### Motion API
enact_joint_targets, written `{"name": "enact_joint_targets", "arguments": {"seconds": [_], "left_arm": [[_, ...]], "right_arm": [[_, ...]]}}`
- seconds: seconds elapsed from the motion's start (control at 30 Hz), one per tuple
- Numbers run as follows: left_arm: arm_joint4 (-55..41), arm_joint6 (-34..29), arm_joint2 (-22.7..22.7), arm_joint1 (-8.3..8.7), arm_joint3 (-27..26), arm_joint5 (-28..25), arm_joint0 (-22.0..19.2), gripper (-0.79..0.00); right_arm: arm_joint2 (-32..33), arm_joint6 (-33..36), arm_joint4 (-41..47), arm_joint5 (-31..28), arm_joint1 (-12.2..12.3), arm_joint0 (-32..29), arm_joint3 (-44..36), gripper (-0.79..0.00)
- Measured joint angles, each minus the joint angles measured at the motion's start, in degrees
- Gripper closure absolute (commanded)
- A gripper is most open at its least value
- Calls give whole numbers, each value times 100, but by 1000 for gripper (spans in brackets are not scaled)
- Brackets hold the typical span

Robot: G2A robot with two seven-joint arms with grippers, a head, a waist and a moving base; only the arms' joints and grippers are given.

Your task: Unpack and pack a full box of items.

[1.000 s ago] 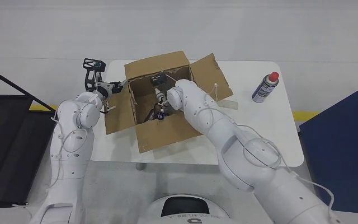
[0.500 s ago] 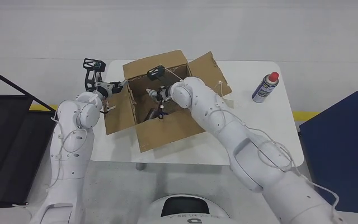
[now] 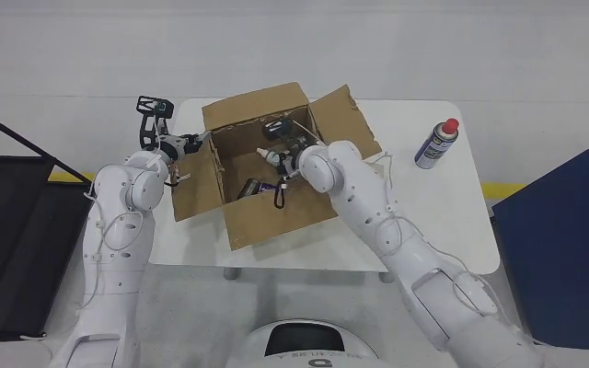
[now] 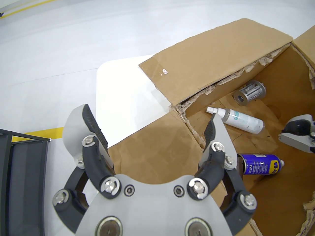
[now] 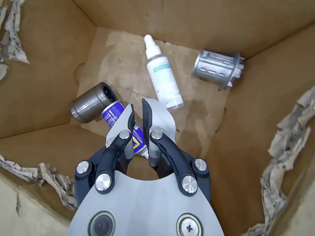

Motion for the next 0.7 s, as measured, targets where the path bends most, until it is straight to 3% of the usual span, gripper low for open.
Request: {"name": "enact_joint_targets", "arguments": {"seconds": [0.07, 0.13, 0.23, 0.47, 0.7], "left_arm": [[0, 0, 0, 0, 0, 0, 0, -785], [0, 0, 0, 0, 0, 0, 0, -785], [0, 0, 0, 0, 0, 0, 0, -785], [0, 0, 0, 0, 0, 0, 0, -785], [0, 0, 0, 0, 0, 0, 0, -785]], "right_arm": [[-129, -77, -213, 104, -35, 101, 212, -465], [-298, -251, -213, -4, -115, 260, 566, -388], [-430, -565, 131, -131, -263, 593, 1209, -363], [-771, -1117, 659, 64, -691, 1303, 2751, -363], [-998, -1033, 948, -137, -1045, 1759, 3886, -388]]}}
